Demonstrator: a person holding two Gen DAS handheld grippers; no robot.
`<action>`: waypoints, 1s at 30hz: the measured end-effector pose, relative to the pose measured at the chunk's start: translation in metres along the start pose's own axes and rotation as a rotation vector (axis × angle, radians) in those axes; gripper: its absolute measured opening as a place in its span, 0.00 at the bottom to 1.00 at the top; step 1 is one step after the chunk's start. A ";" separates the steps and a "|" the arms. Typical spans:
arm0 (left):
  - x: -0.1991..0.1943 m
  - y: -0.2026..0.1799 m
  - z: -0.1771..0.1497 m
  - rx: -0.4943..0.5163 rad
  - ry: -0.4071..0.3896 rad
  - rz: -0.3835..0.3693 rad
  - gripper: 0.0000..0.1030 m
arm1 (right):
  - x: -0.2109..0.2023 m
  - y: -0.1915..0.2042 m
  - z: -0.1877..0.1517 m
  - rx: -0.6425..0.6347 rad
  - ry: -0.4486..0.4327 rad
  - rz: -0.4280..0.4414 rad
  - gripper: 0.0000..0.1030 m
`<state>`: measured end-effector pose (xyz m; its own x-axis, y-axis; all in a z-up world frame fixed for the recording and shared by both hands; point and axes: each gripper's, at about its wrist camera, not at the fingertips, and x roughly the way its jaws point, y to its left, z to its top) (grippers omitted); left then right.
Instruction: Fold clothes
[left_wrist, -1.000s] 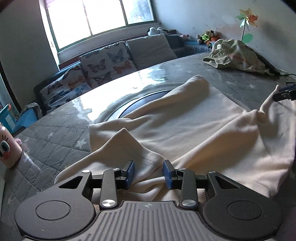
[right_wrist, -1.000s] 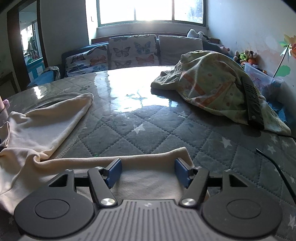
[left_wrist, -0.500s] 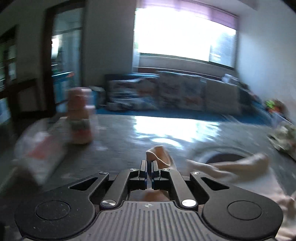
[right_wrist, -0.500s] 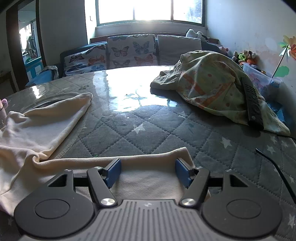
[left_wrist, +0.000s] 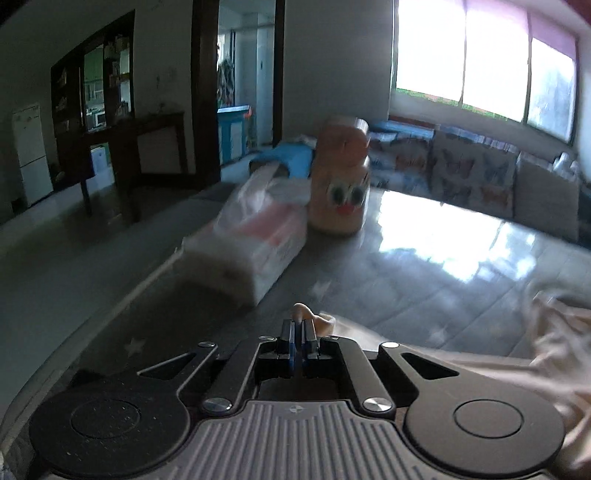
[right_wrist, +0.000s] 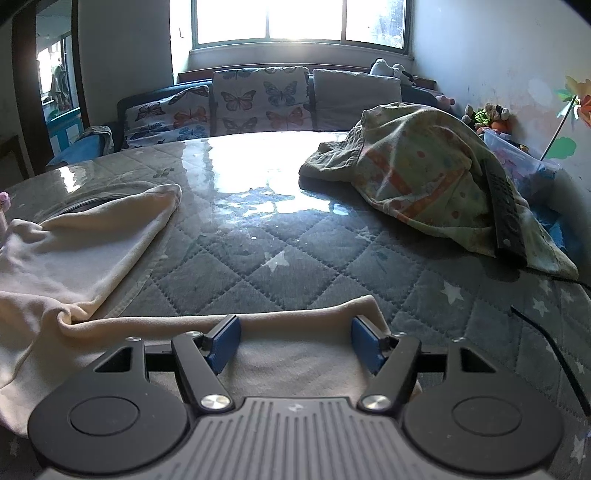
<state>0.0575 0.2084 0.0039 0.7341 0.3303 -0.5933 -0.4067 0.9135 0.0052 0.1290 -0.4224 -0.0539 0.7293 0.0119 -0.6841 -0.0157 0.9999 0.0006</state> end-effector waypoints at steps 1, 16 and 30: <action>0.004 0.000 -0.004 0.010 0.021 0.000 0.05 | -0.003 0.002 0.001 -0.007 -0.004 0.008 0.67; -0.078 -0.042 -0.030 0.245 -0.070 -0.204 0.34 | -0.056 0.061 0.014 -0.202 -0.058 0.261 0.65; -0.118 -0.158 -0.069 0.497 -0.048 -0.622 0.45 | -0.084 0.178 -0.022 -0.590 0.011 0.593 0.60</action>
<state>-0.0027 0.0091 0.0171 0.7741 -0.2754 -0.5701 0.3668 0.9290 0.0493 0.0497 -0.2460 -0.0120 0.4806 0.5312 -0.6978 -0.7524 0.6584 -0.0170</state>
